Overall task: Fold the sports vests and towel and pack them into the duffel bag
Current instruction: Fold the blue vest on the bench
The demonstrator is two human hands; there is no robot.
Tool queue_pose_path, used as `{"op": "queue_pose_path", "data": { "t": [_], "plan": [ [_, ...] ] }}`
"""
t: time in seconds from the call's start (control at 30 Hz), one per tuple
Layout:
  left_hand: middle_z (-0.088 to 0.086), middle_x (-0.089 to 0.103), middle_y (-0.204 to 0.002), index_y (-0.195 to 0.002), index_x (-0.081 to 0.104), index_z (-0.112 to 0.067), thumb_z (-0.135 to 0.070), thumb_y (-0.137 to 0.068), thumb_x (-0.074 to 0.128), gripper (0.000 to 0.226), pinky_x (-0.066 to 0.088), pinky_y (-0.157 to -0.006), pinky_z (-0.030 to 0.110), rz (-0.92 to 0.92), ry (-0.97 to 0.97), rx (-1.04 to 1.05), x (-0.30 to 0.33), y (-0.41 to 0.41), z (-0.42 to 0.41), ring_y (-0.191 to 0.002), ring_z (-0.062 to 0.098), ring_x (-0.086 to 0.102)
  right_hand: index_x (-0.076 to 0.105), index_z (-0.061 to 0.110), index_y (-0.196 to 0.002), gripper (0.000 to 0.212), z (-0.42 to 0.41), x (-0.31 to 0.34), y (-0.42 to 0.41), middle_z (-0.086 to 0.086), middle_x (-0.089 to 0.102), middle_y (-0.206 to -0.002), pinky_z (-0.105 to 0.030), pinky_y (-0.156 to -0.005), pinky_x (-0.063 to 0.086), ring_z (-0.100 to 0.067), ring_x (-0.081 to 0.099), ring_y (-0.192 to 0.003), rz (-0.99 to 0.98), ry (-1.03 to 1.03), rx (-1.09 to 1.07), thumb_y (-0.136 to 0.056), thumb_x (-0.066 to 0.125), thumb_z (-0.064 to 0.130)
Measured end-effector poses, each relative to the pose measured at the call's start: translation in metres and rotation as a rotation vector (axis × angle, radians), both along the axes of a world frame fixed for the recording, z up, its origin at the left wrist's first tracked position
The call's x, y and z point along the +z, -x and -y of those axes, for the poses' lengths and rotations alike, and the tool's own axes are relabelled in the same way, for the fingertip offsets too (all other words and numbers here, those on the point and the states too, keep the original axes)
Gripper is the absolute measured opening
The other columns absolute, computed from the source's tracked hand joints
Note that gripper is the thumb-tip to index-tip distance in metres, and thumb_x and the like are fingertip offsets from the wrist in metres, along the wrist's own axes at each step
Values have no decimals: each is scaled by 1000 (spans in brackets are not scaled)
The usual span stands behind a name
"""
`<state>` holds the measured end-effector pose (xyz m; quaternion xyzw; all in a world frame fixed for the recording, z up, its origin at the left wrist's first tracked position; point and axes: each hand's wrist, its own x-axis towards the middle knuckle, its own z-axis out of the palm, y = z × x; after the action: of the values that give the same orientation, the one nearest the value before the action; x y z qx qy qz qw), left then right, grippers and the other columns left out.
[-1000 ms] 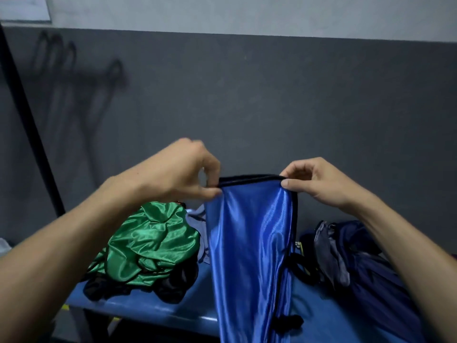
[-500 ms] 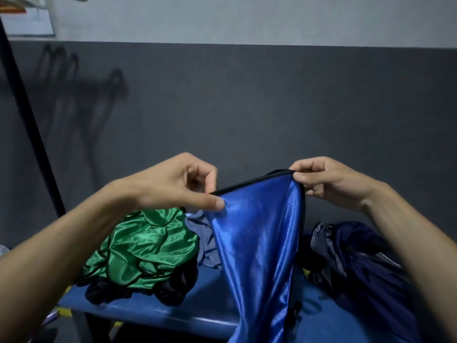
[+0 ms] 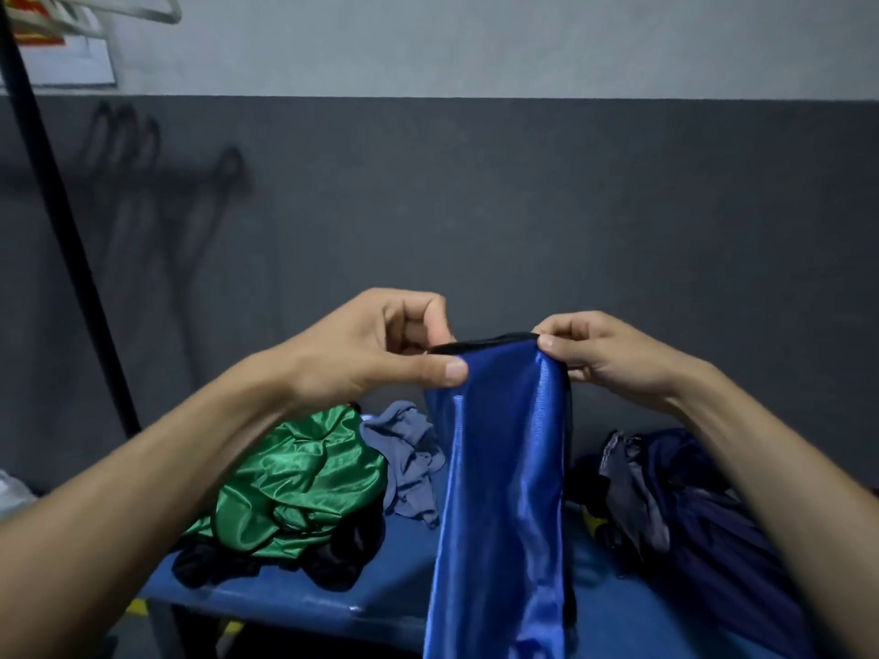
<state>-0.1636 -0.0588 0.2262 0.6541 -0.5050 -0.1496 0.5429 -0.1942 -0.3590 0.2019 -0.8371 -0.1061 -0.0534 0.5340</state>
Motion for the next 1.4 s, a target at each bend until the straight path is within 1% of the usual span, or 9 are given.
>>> {"op": "queue_pose_path", "data": {
  "t": [0.07, 0.17, 0.27, 0.43, 0.7, 0.9, 1.1, 1.27, 1.4],
  "plan": [
    [1, 68, -75, -76, 60, -17, -15, -83, 82, 23, 47, -61, 19, 316, -126, 191, 11, -16, -13, -68, 10, 60, 62, 9, -102, 13, 3, 0, 2, -4, 56, -92, -29, -81, 40, -13, 51, -85, 19, 19, -34, -106, 51, 17],
    [-9, 64, -73, -79, 59, -26, -32, -82, 78, 20, 43, -67, 33, 1225, -378, 575, 14, -42, -24, -80, 21, 60, 63, 4, -108, 19, 6, 3, 7, -6, 59, -96, -29, -82, 42, -14, 54, -89, 35, -38, 9, -103, 53, 19],
    [-10, 63, -70, -77, 54, -26, -45, -74, 52, 20, 34, -66, 33, 1455, -483, 578, -1, -37, -12, -83, 21, 52, 62, 2, -111, 23, -1, 8, 8, -3, 66, -99, -23, -83, 50, -11, 62, -92, 61, -81, 84, -101, 53, 21],
    [-8, 54, -63, -68, 50, -21, -23, -78, 69, 21, 46, -63, 39, 1477, -290, 516, -22, -51, -12, -75, 22, 49, 61, 5, -109, 20, -5, 12, 12, -3, 67, -99, -22, -82, 51, -11, 63, -91, 88, -121, 130, -99, 55, 21],
    [-18, 67, -79, -88, 65, -31, -25, -74, 91, 31, 42, -66, 16, 537, -93, 399, -31, -49, -11, -72, 2, 57, 63, 6, -108, 24, -2, 9, 7, -5, 67, -101, -37, -94, 46, -14, 62, -94, 114, -144, 20, -95, 59, 25],
    [-19, 57, -79, -98, 65, -30, -49, -91, 69, 21, 49, -75, 37, 1102, -510, 533, -10, -53, -13, -88, 10, 43, 55, -13, -114, 36, 1, 6, 6, -9, 66, -102, -35, -93, 46, -19, 62, -96, 94, -89, 2, -100, 56, 20],
    [-1, 68, -103, -102, 67, -27, -57, -95, 58, 32, 46, -72, 33, 1333, -746, 770, 39, -44, -2, -105, 28, 62, 65, 3, -106, 21, -2, 10, 8, -2, 68, -96, -26, -81, 51, -13, 63, -90, 59, -68, 30, -100, 57, 22],
    [-11, 67, -68, -80, 73, -21, -51, -85, 75, 30, 42, -58, 20, 770, -571, 384, 79, -29, -7, -61, 1, 55, 68, 9, -99, 15, -1, 15, 11, 2, 66, -87, -24, -75, 43, -8, 55, -79, 255, 189, -182, -103, 58, 19],
    [-9, 71, -84, -87, 68, -28, -44, -84, 80, 20, 45, -68, 28, 962, -800, 537, 84, -30, -3, -79, 14, 65, 69, 13, -93, 15, -6, 23, 15, 10, 66, -81, -10, -70, 42, 0, 56, -73, 350, 281, -217, -102, 59, 19]
  ]
}}
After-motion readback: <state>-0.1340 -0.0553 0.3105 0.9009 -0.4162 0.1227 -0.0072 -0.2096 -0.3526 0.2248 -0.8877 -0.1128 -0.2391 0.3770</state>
